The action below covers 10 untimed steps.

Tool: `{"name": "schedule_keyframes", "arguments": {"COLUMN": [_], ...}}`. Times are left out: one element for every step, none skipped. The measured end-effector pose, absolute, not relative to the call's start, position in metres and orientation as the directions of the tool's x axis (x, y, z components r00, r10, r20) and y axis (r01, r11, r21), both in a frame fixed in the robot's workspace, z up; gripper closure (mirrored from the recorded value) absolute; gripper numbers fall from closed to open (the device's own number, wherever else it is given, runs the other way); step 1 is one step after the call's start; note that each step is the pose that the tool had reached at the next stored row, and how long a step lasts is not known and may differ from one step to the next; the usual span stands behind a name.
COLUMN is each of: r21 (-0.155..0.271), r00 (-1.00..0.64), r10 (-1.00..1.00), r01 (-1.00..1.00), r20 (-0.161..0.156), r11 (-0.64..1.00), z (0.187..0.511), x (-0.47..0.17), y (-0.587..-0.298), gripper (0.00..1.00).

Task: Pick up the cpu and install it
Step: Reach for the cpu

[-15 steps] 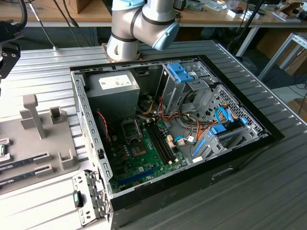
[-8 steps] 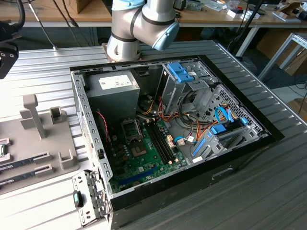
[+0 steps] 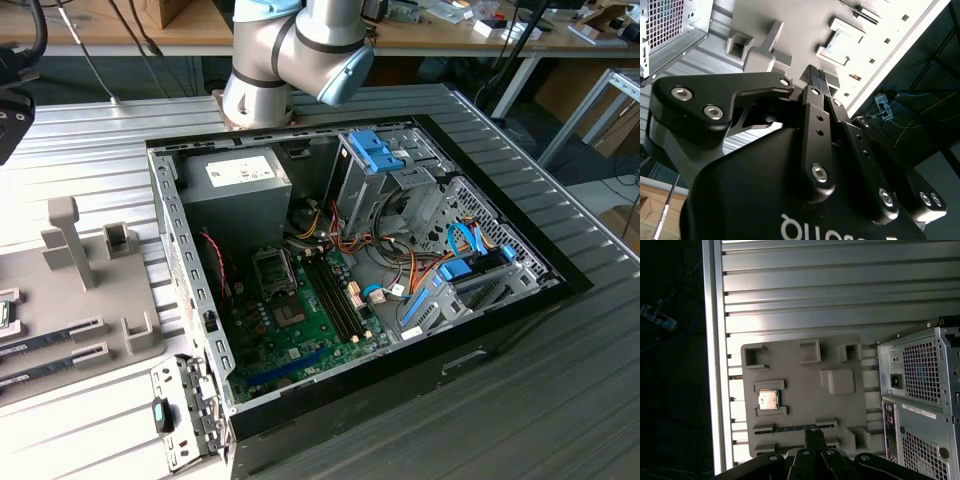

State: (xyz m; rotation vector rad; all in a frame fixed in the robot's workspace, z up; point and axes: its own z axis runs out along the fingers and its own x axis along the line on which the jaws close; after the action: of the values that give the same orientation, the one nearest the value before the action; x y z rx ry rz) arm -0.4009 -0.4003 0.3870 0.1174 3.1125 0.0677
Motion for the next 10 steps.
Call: {"name": "schedule_keyframes", "arguments": {"r21": [0.044, 0.044, 0.044, 0.044, 0.044, 0.044, 0.044, 0.044, 0.044, 0.044], "r00": [-0.997, -0.997, -0.997, -0.997, -0.997, -0.997, -0.997, -0.997, -0.997, -0.997], "r10": [0.076, 0.076, 0.076, 0.076, 0.076, 0.076, 0.076, 0.076, 0.076, 0.076], "r01": [0.075, 0.075, 0.075, 0.075, 0.075, 0.075, 0.075, 0.075, 0.075, 0.075], "r20": [-0.024, -0.024, -0.024, -0.024, -0.024, -0.024, -0.024, -0.024, -0.024, -0.024], "r11": [0.996, 0.996, 0.996, 0.996, 0.996, 0.996, 0.996, 0.996, 0.996, 0.996], "z": [0.3869, 0.3869, 0.3869, 0.3868, 0.3868, 0.3868, 0.3867, 0.3867, 0.3867, 0.3866], "x": [-0.4013, -0.4016, -0.4018, -0.4021, -0.4023, -0.4026, -0.403, -0.4033, -0.4035, -0.4036], "y": [-0.4003, -0.4004, -0.4003, -0.4003, -0.4003, -0.4003, -0.4003, -0.4003, -0.4003, -0.4003], "gripper": [0.89, 0.89, 0.89, 0.89, 0.89, 0.89, 0.89, 0.89, 0.89, 0.89]}}
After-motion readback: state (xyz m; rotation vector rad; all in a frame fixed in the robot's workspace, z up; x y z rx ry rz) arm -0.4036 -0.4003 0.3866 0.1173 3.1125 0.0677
